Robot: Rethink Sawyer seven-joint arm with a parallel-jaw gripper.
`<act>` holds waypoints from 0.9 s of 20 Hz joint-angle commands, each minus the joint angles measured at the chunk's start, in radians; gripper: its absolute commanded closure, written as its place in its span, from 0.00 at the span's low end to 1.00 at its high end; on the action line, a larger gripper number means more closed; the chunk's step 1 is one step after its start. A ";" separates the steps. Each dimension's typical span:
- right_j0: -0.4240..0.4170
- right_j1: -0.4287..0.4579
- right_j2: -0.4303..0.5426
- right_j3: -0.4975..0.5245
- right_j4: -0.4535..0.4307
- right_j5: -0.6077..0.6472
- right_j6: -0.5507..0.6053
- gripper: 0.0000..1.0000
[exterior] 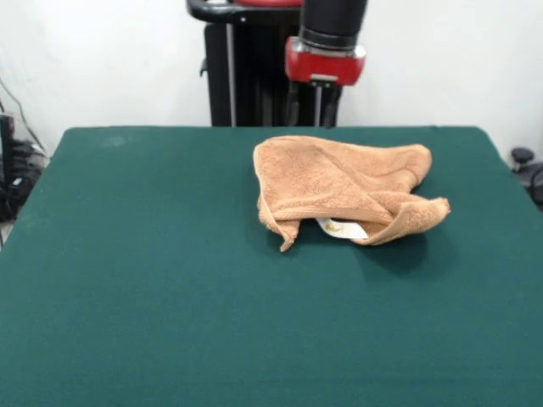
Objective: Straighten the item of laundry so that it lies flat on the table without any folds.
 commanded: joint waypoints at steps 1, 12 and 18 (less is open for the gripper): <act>-0.060 0.100 0.026 -0.031 -0.057 -0.084 0.134 0.00; -0.014 0.221 0.014 -0.071 -0.037 -0.183 0.192 0.00; -0.017 0.242 0.028 -0.070 -0.024 -0.226 0.200 0.00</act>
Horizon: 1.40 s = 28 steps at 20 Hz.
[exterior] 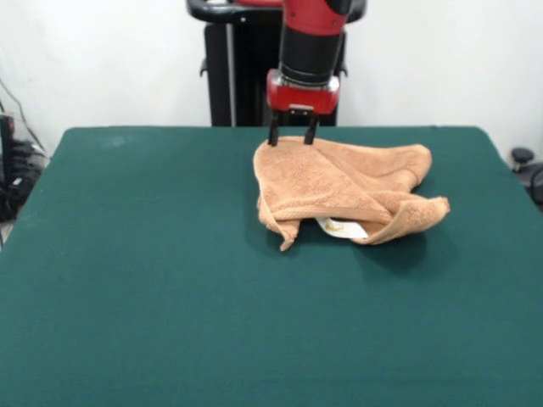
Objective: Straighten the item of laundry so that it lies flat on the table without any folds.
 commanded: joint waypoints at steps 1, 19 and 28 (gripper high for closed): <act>0.021 0.058 0.040 -0.069 0.016 -0.091 0.199 0.00; 0.031 0.137 0.021 -0.083 0.031 -0.142 0.195 0.00; 0.031 0.117 0.017 -0.049 0.040 -0.151 0.214 0.00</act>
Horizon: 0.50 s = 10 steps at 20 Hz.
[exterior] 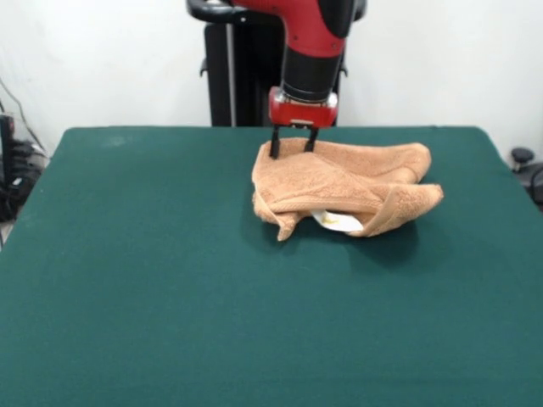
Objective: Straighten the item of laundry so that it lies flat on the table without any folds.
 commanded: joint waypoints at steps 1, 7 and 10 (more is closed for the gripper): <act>0.021 -0.010 0.029 -0.044 0.044 -0.036 0.217 0.00; 0.024 -0.027 0.031 -0.024 0.046 -0.033 0.227 0.00; 0.014 -0.029 0.030 -0.025 0.034 -0.027 0.216 0.00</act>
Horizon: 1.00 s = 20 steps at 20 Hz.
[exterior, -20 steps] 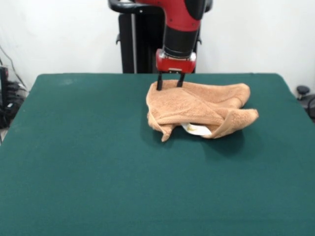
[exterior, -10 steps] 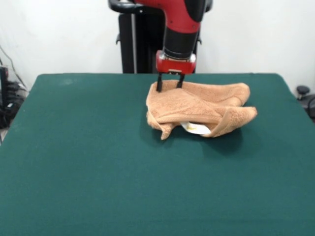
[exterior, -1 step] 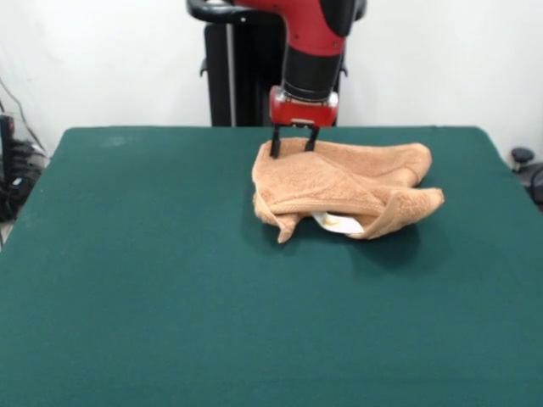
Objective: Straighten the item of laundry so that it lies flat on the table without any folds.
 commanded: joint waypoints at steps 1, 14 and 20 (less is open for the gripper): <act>0.008 -0.023 0.029 -0.026 0.032 -0.019 0.210 0.00; -0.020 -0.023 0.044 -0.011 0.007 -0.045 0.210 0.00; -0.021 -0.011 0.047 -0.010 0.002 -0.062 0.212 0.00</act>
